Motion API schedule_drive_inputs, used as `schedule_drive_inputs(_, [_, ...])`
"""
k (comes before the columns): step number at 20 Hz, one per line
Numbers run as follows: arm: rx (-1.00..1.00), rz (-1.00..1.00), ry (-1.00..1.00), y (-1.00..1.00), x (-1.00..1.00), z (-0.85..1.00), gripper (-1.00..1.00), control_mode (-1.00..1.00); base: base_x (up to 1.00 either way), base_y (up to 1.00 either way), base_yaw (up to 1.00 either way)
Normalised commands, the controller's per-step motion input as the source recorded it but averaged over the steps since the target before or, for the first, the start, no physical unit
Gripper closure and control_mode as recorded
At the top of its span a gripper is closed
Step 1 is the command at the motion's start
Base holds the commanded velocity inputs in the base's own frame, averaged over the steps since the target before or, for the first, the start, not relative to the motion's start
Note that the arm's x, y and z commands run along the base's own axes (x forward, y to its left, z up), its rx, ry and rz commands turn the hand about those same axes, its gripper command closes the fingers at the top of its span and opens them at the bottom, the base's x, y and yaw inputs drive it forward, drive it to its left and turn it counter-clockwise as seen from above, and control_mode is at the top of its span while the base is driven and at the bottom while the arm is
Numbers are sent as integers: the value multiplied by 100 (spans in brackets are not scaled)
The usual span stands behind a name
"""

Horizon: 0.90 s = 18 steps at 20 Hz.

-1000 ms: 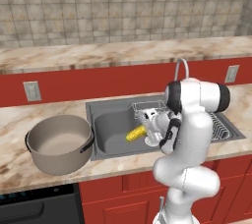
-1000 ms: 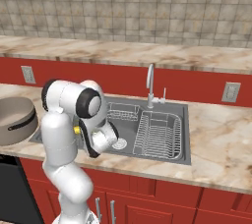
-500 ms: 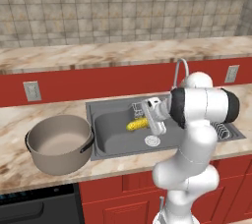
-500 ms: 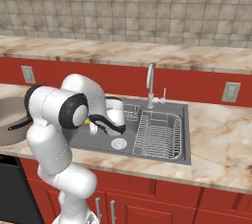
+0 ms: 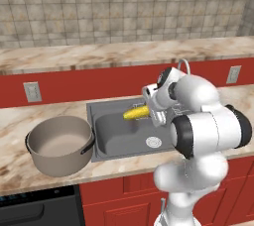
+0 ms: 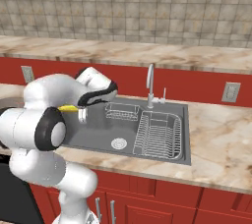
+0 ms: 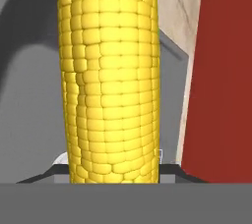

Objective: Dump the corn from the pot into the sink. Then turn on the water and wash the corn. Then turn off the water and put the corn back in the pot.

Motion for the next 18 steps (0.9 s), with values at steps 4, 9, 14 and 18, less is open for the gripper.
schedule_drive_inputs(4, [11,4,0,-36,-80,100,100,-100,0,0,0])
schedule_drive_inputs(9, [17,5,0,-47,-44,100,100,-100,0,0,0])
schedule_drive_inputs(14, [14,5,7,-15,-1,100,100,-100,0,0,0])
schedule_drive_inputs(18, [1,9,20,6,5,100,100,-100,0,0,0])
